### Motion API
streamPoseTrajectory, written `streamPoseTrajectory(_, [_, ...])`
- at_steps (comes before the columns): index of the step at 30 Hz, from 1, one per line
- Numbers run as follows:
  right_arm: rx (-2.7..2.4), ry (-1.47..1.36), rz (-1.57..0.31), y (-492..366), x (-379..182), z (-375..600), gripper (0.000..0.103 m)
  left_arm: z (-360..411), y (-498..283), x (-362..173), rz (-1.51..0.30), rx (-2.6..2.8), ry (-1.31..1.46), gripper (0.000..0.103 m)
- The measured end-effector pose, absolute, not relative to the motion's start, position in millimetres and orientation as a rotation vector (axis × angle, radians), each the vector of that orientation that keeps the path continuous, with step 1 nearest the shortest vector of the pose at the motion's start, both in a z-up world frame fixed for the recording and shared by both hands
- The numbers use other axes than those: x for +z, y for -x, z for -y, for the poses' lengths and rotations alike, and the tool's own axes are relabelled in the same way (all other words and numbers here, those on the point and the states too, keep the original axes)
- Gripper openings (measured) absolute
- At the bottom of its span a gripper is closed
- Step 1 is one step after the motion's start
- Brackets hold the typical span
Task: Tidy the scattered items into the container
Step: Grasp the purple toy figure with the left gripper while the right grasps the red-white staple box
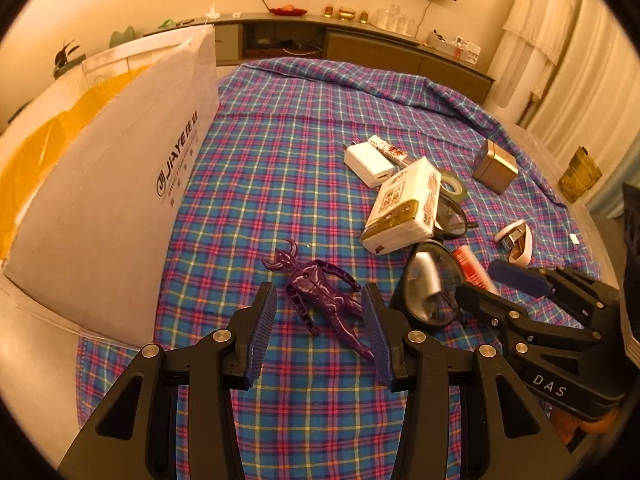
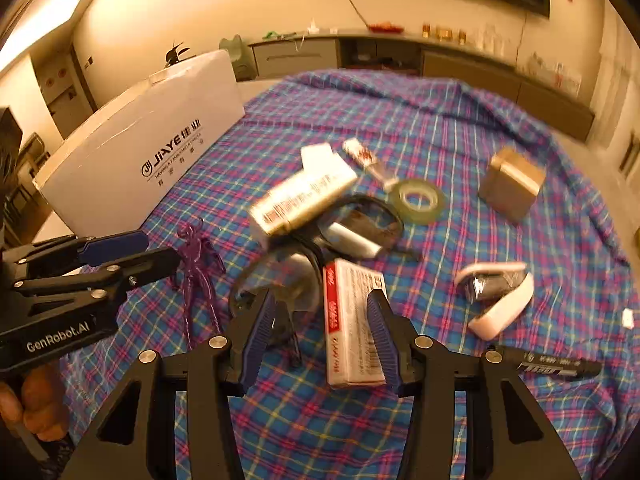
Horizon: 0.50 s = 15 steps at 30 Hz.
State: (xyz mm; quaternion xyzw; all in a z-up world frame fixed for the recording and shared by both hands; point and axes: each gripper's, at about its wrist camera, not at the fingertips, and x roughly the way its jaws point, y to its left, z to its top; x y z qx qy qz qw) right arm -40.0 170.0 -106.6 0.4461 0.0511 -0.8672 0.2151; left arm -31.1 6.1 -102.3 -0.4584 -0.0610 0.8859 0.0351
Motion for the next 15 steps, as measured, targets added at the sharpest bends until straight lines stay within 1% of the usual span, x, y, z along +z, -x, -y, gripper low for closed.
streamPoseTrajectory(4, [-2.403,-1.271,-0.113,42,-117,-184,0.050,-15,29,-99,0.176,2.686,1.349,0.047])
streamPoseTrajectory(5, [-2.394,-1.284,-0.096,43,-119,-188,0.047,-19,29,-97,0.164,2.671,1.328,0.048])
streamPoseTrajectory(7, [-2.364,-1.308,-0.033,45,-122,-195,0.017,-30,29,-95,0.136,2.640,1.292,0.050])
streamPoseTrajectory(12, [-2.371,-1.322,-0.023,45,-124,-198,0.016,-36,37,-105,0.123,2.632,1.336,0.050])
streamPoseTrajectory(13, [-2.373,-1.316,-0.016,44,-123,-199,0.016,-31,37,-105,0.136,2.669,1.348,0.050])
streamPoseTrajectory(15, [-2.378,-1.301,0.013,41,-118,-204,0.016,-15,37,-106,0.221,2.707,1.378,0.051])
